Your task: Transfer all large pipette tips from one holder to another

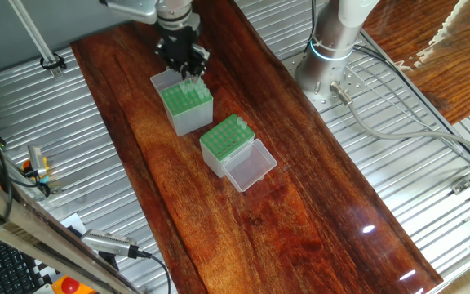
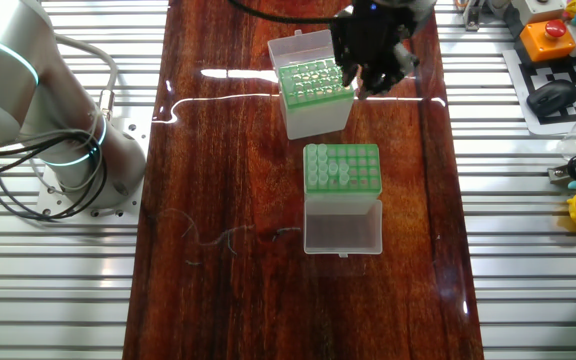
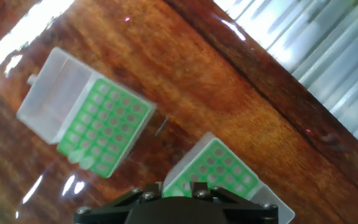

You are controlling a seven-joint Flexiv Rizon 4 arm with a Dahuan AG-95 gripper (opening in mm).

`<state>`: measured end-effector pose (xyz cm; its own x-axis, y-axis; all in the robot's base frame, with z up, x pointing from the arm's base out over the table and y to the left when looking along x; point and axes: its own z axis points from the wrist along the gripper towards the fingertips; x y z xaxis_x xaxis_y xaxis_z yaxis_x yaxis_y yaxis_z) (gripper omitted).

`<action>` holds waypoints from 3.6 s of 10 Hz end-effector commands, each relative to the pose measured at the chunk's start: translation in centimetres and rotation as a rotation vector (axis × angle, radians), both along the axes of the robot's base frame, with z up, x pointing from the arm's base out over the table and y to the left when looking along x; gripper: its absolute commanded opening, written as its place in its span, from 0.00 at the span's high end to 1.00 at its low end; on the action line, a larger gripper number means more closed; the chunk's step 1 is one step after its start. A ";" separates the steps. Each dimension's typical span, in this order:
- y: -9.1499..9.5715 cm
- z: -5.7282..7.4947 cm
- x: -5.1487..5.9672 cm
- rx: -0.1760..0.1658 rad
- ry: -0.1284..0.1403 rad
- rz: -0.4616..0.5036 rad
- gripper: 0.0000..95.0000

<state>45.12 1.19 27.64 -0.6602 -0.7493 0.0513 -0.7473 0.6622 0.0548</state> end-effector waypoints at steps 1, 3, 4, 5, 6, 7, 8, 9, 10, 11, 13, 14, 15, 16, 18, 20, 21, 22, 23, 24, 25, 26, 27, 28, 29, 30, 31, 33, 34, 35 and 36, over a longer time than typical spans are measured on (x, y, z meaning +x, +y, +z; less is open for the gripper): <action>3.1 -2.3 -3.5 0.019 0.043 0.064 0.60; 4.7 -4.4 -6.1 0.020 0.042 0.063 0.60; 5.3 -5.2 -7.2 0.019 0.040 0.055 0.60; 5.3 -5.2 -7.2 0.020 0.025 0.061 0.60; 5.3 -5.2 -7.2 0.020 0.025 0.079 0.60; 5.3 -5.2 -7.2 0.015 0.028 0.108 0.60; 5.3 -5.2 -7.2 0.018 0.030 0.137 0.60; 5.3 -5.2 -7.2 0.027 0.034 0.178 0.60; 5.6 -5.3 -7.2 0.036 0.035 0.238 0.60; 6.5 -6.1 -7.3 0.042 0.035 0.290 0.40; 7.4 -8.1 -7.1 0.051 0.038 0.383 0.40; 7.2 -9.1 -6.9 0.058 0.041 0.431 0.40; 7.1 -9.8 -6.8 0.056 0.043 0.455 0.40; 7.1 -10.0 -6.8 0.057 0.044 0.456 0.40; 7.1 -10.0 -6.8 0.069 0.038 0.443 0.40; 7.1 -10.0 -6.8 0.076 0.037 0.459 0.40; 7.1 -10.0 -6.8 0.077 0.039 0.497 0.40; 7.5 -10.6 -7.2 0.088 0.038 0.530 0.40; 8.3 -11.5 -8.0 0.099 0.027 0.543 0.40; 8.6 -12.0 -8.4 0.092 0.022 0.546 0.60; 8.7 -12.3 -8.7 0.091 0.018 0.547 0.60; 8.7 -12.4 -8.9 0.091 0.017 0.547 0.60; 8.6 -12.5 -9.1 0.093 0.016 0.558 0.60; 8.5 -12.6 -9.4 0.093 0.013 0.563 0.60; 8.4 -12.7 -9.7 0.088 0.009 0.565 0.60; 8.3 -12.8 -9.8 0.083 0.004 0.564 0.80; 8.3 -12.9 -9.9 0.078 0.000 0.563 0.80; 8.3 -13.0 -9.9 0.078 -0.004 0.553 1.00; 8.2 -13.0 -9.9 0.077 -0.004 0.550 1.00; 8.2 -13.0 -9.9 0.079 -0.004 0.542 1.00; 8.1 -12.9 -9.8 0.083 -0.003 0.534 1.00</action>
<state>35.39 9.27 14.67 -0.1873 -0.9820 -0.0232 -0.9790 0.1847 0.0857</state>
